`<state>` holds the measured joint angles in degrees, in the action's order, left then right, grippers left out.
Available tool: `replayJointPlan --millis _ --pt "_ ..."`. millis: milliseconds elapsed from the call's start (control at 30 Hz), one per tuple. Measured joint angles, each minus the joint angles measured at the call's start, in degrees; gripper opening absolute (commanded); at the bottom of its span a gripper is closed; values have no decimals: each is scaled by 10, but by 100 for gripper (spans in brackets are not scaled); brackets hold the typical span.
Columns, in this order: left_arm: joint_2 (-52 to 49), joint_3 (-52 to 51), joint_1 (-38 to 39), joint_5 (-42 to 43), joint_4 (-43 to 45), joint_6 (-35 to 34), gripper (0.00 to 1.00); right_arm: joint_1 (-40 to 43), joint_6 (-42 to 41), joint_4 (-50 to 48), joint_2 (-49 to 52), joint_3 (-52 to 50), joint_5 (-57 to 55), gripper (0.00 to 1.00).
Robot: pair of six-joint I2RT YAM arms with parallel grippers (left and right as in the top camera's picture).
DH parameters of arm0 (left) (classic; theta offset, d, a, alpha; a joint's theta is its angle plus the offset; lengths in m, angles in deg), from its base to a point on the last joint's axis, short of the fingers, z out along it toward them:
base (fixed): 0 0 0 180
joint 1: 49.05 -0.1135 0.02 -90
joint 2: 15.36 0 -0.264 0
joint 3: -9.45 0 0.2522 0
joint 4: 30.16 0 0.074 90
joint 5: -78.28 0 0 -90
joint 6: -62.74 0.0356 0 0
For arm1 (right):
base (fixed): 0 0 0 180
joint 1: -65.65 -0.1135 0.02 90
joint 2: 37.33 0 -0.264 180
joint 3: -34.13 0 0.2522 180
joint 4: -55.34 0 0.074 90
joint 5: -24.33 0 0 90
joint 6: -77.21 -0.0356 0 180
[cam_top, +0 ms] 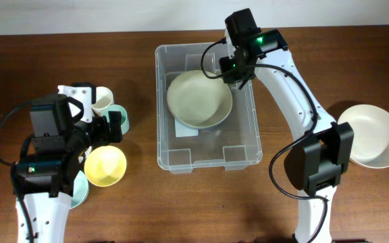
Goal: Pack container
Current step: 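Lift the cream bowl with the right gripper and place it in the bin, then move the right gripper to the white bowl and grasp its rim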
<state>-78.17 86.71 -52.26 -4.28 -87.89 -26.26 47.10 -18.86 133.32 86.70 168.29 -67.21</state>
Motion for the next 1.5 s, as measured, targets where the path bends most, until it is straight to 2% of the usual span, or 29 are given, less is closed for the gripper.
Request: replayJointPlan --millis 133,300,400,500,600,800,967,1233,1500 --pt "0 0 0 0 0 0 100 0 -4 12 0 1 -2 29" --pt "0 0 0 0 0 0 99 16 -58 50 -23 20 -41 30" --pt "0 0 0 0 0 0 100 56 -97 76 -70 31 -58 35" --pt "0 0 0 0 0 0 99 139 -139 115 -132 45 -71 37" --pt "0 0 0 0 0 0 99 241 -170 170 -175 56 -83 45" --pt "0 0 0 0 0 0 99 376 -195 204 -163 15 -92 49" --pt "0 0 0 0 0 0 99 409 -194 155 -131 -89 -92 53" --pt "0 0 0 0 -4 0 99 414 -188 7 -98 -262 -91 54" --pt "0 0 0 0 -6 0 100 414 -187 -124 -95 -374 -90 55"
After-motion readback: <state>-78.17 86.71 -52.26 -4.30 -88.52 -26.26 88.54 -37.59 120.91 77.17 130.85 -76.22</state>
